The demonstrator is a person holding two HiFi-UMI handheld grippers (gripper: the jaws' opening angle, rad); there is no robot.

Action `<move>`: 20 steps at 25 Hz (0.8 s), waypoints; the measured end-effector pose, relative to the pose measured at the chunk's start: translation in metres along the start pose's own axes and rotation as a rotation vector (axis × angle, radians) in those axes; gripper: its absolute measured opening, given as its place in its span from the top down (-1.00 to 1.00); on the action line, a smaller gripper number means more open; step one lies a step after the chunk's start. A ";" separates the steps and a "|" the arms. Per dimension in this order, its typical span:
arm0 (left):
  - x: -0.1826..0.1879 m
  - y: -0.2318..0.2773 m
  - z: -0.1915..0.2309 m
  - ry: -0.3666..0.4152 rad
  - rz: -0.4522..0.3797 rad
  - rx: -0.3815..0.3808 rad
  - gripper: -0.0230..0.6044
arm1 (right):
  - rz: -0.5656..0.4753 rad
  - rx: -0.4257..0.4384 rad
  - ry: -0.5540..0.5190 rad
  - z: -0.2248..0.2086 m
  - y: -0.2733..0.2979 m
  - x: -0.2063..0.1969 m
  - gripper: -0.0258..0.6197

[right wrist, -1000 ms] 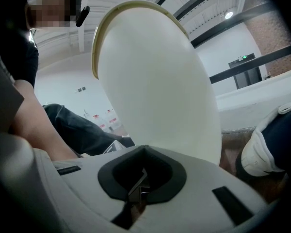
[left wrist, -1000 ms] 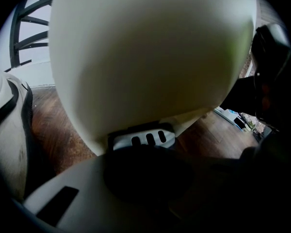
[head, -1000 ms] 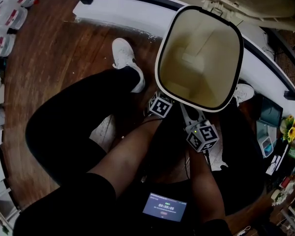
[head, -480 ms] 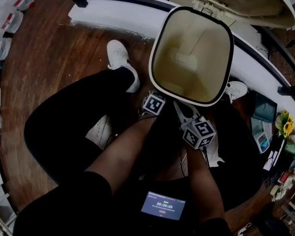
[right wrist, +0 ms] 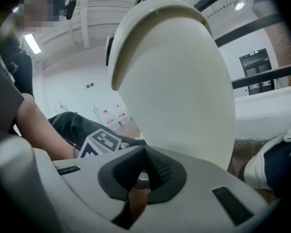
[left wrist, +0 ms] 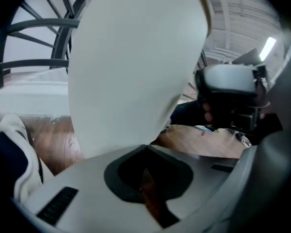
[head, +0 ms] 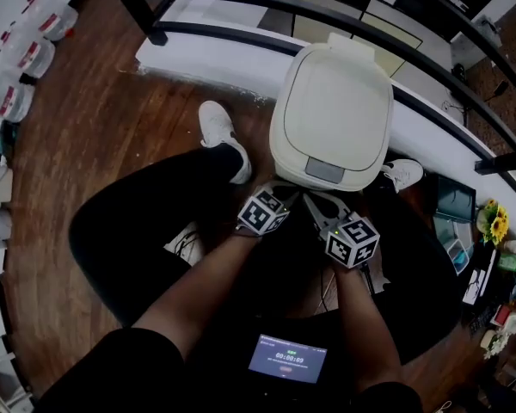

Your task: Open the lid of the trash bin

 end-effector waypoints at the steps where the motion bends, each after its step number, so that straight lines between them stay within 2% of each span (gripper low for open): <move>1: 0.003 -0.014 -0.005 0.028 -0.010 -0.017 0.82 | -0.004 0.008 -0.013 0.006 -0.005 0.006 0.86; 5: 0.021 -0.068 -0.028 0.134 -0.085 -0.061 0.82 | -0.024 0.047 -0.084 0.034 -0.033 0.023 0.86; 8: 0.034 -0.107 -0.052 0.218 -0.163 -0.087 0.82 | -0.080 0.053 -0.121 0.053 -0.066 0.030 0.86; 12: 0.048 -0.168 -0.085 0.272 -0.326 -0.086 0.82 | -0.194 0.045 -0.178 0.078 -0.105 0.048 0.86; 16: 0.068 -0.227 -0.113 0.343 -0.492 -0.041 0.82 | -0.271 0.022 -0.325 0.106 -0.130 0.075 0.86; 20: 0.072 -0.265 -0.133 0.384 -0.607 -0.012 0.82 | -0.321 -0.004 -0.501 0.141 -0.142 0.091 0.86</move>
Point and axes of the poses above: the fingertips, and each gripper's own axes: y forward along the fingers, z to its left, x out of its top, the point moved 10 cm from there along -y, backward along the fingers, and after that the axes turned 15 degrees about z, right-handed, at the moved point
